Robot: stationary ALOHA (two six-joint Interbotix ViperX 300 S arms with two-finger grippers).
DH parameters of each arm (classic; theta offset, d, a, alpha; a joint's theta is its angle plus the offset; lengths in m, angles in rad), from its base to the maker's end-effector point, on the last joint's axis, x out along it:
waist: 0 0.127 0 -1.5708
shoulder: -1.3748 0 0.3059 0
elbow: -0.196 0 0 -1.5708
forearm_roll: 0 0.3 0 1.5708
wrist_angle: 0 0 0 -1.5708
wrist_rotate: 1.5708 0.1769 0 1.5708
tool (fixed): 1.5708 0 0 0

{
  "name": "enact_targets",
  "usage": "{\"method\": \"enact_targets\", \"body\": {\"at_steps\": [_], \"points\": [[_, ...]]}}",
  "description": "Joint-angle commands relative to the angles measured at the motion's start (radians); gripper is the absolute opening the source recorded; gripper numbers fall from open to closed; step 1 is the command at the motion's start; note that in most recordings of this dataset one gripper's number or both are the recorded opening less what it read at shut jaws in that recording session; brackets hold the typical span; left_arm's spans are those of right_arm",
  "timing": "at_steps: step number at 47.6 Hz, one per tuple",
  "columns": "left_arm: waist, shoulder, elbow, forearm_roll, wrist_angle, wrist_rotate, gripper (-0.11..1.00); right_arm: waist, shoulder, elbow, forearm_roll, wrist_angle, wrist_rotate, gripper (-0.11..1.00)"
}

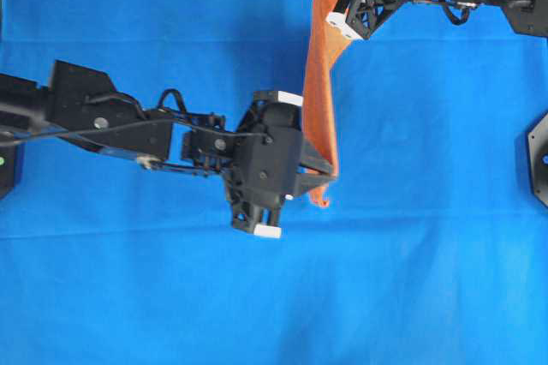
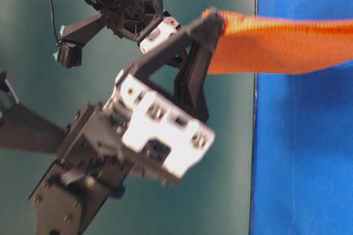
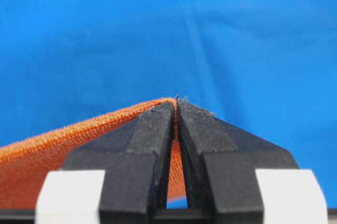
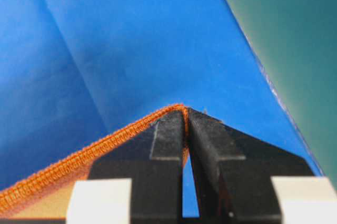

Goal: Fold the orange towel.
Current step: 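Lift the left end and fold it rightward over the strip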

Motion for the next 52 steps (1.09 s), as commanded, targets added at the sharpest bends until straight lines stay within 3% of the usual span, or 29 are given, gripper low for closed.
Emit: {"method": "enact_targets", "body": {"at_steps": [1, 19, 25, 32, 39, 52], "points": [[-0.035, 0.025, -0.069, -0.003, -0.04, 0.017, 0.02, -0.044, -0.043, 0.005, -0.009, 0.006, 0.0, 0.03], [-0.034, 0.225, -0.342, -0.003, -0.009, 0.017, 0.02, -0.057, -0.236, 0.181, -0.009, 0.04, 0.002, 0.03], [-0.04, 0.249, -0.371, -0.003, 0.02, 0.009, 0.02, -0.057, -0.25, 0.198, -0.009, 0.041, 0.003, 0.03], [-0.041, 0.233, -0.33, -0.008, 0.051, -0.015, 0.02, -0.055, -0.201, 0.183, -0.009, 0.021, 0.002, 0.03], [-0.041, 0.192, -0.227, -0.012, 0.055, -0.044, 0.02, -0.044, -0.103, 0.137, -0.009, -0.043, 0.002, 0.03], [-0.044, 0.15, -0.003, -0.012, -0.052, -0.201, 0.02, -0.012, 0.081, 0.014, -0.021, -0.109, -0.011, 0.03]]}}
